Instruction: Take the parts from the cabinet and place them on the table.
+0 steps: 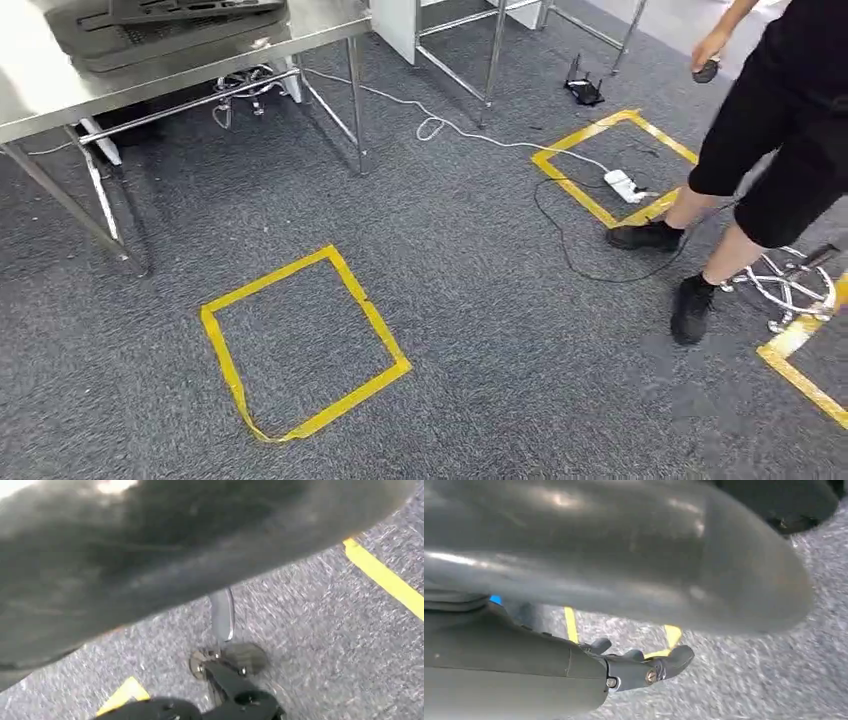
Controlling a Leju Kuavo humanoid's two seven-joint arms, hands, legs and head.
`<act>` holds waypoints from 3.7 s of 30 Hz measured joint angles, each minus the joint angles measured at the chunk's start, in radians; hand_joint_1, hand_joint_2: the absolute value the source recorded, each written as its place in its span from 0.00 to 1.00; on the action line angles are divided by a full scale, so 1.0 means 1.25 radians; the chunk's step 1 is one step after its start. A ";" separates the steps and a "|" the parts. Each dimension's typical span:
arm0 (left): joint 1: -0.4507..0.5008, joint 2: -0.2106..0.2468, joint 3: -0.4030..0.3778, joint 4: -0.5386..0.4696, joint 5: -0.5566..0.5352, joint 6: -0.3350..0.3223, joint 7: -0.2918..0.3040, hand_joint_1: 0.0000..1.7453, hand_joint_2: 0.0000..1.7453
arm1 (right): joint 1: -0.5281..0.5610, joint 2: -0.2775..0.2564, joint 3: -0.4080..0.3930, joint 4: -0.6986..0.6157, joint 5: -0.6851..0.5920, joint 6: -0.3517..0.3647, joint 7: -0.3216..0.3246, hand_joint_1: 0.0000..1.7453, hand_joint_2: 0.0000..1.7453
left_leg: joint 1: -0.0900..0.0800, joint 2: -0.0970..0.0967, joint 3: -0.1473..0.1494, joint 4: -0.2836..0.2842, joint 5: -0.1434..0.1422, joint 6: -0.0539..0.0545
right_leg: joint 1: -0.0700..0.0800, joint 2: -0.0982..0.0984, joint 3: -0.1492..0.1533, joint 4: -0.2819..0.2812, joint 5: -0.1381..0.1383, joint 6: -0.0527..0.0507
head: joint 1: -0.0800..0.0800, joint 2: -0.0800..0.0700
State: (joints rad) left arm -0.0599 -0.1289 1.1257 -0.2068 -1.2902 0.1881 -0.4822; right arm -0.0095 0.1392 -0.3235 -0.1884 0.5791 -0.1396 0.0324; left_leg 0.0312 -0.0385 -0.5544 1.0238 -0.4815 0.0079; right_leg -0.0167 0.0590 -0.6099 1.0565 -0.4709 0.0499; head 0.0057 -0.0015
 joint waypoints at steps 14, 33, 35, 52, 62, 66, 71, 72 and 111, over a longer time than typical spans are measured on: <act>-0.002 -0.002 0.000 0.000 0.000 0.000 0.001 0.00 0.00 | -0.003 -0.002 0.000 0.000 0.001 0.003 0.000 0.00 0.00 | -0.009 0.131 0.014 -0.004 -0.011 -0.029 | -0.001 -0.072 0.039 -0.041 0.018 -0.017 | 0.003 0.000; 0.003 0.000 0.006 0.000 0.002 0.002 0.000 0.00 0.00 | -0.005 0.001 0.000 0.001 0.015 0.009 0.004 0.00 0.00 | -0.003 0.035 -0.004 0.001 -0.003 0.009 | -0.004 -0.036 -0.080 0.150 -0.060 -0.008 | -0.002 0.000; 0.003 -0.001 0.007 0.000 0.002 0.002 0.000 0.00 0.00 | -0.004 0.001 0.000 0.001 0.015 0.009 0.004 0.00 0.00 | -0.003 0.058 -0.005 0.002 -0.004 0.009 | -0.006 -0.038 -0.112 0.216 -0.075 0.001 | -0.001 0.000; 0.003 -0.005 0.007 0.000 -0.001 0.003 0.008 0.00 0.00 | -0.002 0.000 0.000 0.001 0.026 0.011 0.007 0.00 0.00 | 0.000 0.028 -0.072 0.189 -0.087 -0.032 | -0.008 0.007 0.035 -0.039 0.021 -0.028 | -0.013 0.000; 0.001 -0.005 0.007 0.000 -0.005 0.002 0.009 0.00 0.00 | 0.001 -0.002 0.000 0.001 0.032 0.012 0.005 0.00 0.00 | 0.004 -0.015 0.001 0.009 -0.014 -0.004 | -0.011 0.031 -0.003 -0.011 0.016 0.007 | -0.012 0.000; 0.002 -0.005 0.007 0.000 -0.006 0.002 0.009 0.00 0.00 | -0.006 -0.001 0.000 0.001 0.032 0.012 0.005 0.00 0.00 | -0.001 0.054 0.003 0.008 -0.019 0.009 | -0.009 -0.040 -0.126 0.218 -0.068 0.007 | -0.003 0.000; 0.002 -0.005 0.007 0.000 -0.007 0.004 0.017 0.00 0.00 | -0.009 -0.003 0.000 0.001 0.034 0.013 0.006 0.00 0.00 | -0.011 0.094 0.015 0.009 -0.034 -0.011 | 0.000 -0.116 0.009 -0.023 0.016 0.011 | -0.002 0.000; 0.002 -0.005 0.007 0.000 -0.007 0.006 0.020 0.00 0.00 | -0.009 -0.003 0.000 0.001 0.034 0.013 0.006 0.00 0.00 | -0.011 0.100 0.019 0.007 -0.034 -0.013 | 0.001 -0.104 0.007 -0.020 0.022 0.002 | -0.005 0.000; 0.002 0.002 0.007 0.000 -0.041 0.019 0.158 0.00 0.00 | -0.007 -0.003 -0.005 0.001 0.054 0.031 0.015 0.00 0.00 | -0.002 0.029 -0.088 0.240 -0.139 -0.032 | -0.002 -0.016 0.022 -0.036 0.025 -0.035 | -0.019 0.000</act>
State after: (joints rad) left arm -0.0576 -0.1270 1.1345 -0.2068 -1.3413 0.2117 -0.2842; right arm -0.0177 0.1358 -0.3300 -0.1873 0.6462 -0.1011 0.0515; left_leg 0.0291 -0.0022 -0.6642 1.3242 -0.6556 -0.0317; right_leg -0.0188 0.0384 -0.5830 1.0118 -0.4394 0.0064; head -0.0183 -0.0015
